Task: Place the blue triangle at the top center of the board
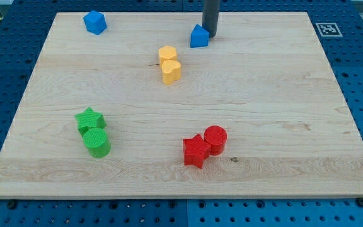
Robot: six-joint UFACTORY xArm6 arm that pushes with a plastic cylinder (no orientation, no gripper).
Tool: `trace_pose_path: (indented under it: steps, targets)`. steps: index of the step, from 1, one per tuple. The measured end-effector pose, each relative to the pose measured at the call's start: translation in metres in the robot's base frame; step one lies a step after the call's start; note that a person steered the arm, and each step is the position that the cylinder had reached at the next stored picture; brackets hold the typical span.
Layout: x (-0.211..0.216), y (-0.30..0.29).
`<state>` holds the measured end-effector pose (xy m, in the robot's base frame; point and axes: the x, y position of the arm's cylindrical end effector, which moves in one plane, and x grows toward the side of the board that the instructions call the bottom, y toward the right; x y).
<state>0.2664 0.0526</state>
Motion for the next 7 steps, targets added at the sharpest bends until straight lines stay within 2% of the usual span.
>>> trace_pose_path:
  steps: [1,2,3,5,6,7]
  targets:
    - [0.006,0.007]
    - [0.031,0.017]
    - [0.046,-0.006]
    - [0.012,-0.027]
    - [0.04,-0.031]
    - [0.03,-0.058]
